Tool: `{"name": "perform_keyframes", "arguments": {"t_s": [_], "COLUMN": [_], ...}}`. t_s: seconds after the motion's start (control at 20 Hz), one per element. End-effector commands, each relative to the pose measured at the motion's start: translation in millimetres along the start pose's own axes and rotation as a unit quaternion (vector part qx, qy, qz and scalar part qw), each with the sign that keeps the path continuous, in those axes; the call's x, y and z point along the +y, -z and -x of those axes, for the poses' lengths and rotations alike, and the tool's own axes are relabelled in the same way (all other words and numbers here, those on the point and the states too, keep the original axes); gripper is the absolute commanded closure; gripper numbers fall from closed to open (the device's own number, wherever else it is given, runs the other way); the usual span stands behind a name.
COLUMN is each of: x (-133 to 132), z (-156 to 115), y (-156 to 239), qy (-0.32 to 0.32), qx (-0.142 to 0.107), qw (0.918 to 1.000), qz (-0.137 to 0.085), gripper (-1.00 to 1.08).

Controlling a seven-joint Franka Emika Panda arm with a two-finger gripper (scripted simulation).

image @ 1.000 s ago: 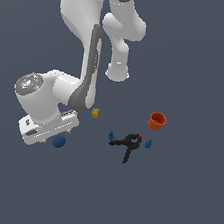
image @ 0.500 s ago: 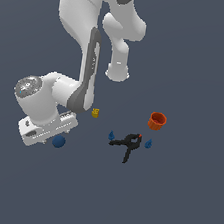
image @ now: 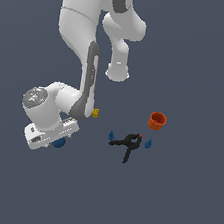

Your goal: Pick up a designated object from a clutter of objects.

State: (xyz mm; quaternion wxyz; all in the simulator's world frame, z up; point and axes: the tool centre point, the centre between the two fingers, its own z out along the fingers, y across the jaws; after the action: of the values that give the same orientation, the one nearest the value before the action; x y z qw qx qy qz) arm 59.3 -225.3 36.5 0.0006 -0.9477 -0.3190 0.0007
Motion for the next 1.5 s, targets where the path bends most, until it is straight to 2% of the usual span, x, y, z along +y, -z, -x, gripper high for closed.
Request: {"name": "perform_keyframes", "arguments": {"t_s": [0.0, 0.1, 0.15, 0.9, 1.2, 1.45], "x": [1, 1, 1, 0, -4, -10], "z": [-1, -1, -1, 0, 2, 6], "y": [-5, -5, -5, 1, 26, 62], "qy": [0.0, 0.0, 0.0, 0.0, 0.0, 0.0], "qx": [0.0, 0.0, 0.0, 0.0, 0.0, 0.001], "qw": [1.0, 1.0, 1.0, 1.0, 1.0, 1.0], "qz": [0.001, 0.001, 0.001, 0.001, 0.001, 0.001], "gripper": [-0.92, -0.92, 1.08, 1.08, 1.08, 1.08]}}
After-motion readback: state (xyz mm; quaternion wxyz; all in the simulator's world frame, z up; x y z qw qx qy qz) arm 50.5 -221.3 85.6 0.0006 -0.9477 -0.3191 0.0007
